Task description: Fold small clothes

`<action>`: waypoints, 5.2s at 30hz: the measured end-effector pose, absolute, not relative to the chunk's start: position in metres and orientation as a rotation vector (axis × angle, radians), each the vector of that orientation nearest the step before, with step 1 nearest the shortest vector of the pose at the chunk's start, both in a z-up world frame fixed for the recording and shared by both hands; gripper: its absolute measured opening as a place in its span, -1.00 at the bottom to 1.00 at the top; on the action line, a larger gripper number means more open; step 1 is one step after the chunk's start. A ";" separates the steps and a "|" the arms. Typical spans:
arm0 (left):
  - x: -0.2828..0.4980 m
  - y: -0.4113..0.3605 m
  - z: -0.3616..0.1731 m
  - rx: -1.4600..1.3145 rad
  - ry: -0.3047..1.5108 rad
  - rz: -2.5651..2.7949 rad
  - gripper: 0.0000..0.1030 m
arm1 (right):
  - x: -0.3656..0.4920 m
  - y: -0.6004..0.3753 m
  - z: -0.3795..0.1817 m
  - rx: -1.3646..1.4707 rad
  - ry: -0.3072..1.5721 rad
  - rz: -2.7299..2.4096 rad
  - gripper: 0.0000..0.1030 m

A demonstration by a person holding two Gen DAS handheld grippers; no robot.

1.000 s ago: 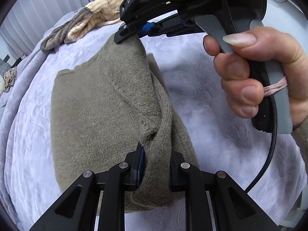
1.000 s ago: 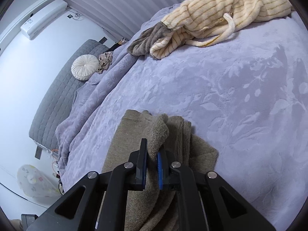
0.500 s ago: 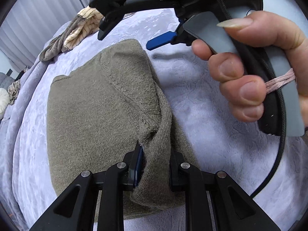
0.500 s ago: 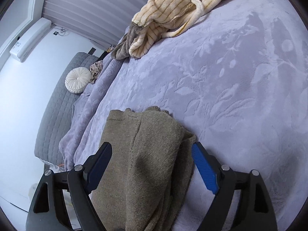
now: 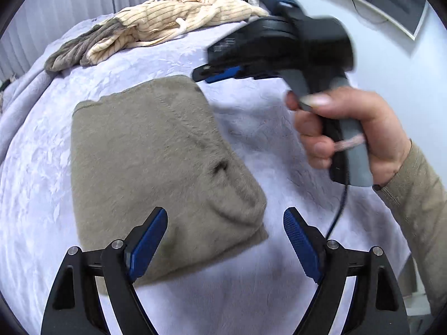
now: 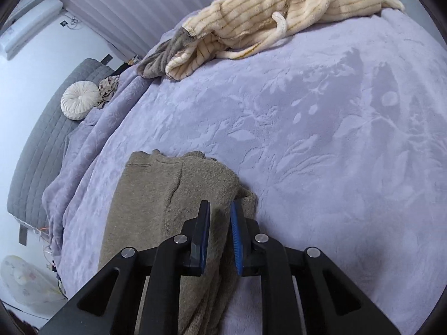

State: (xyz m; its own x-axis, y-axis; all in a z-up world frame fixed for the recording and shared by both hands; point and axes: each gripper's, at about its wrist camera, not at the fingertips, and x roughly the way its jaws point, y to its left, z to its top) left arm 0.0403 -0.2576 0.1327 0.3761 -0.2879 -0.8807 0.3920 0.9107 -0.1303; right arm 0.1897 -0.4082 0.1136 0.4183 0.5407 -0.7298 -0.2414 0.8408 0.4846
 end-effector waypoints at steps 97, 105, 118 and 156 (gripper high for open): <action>0.055 -0.142 0.131 -0.172 1.215 -0.376 -0.02 | 0.038 -0.291 0.137 0.178 1.078 0.481 -0.19; 0.015 -0.133 0.139 -0.151 1.208 -0.370 -0.02 | -0.004 -0.282 0.137 0.195 1.069 0.499 -0.19; -0.038 -0.115 0.138 -0.118 1.194 -0.350 -0.02 | -0.054 -0.257 0.132 0.158 1.068 0.526 -0.19; -0.094 -0.063 0.099 -0.192 1.201 -0.335 0.37 | -0.078 -0.239 0.081 0.208 1.149 0.608 -0.10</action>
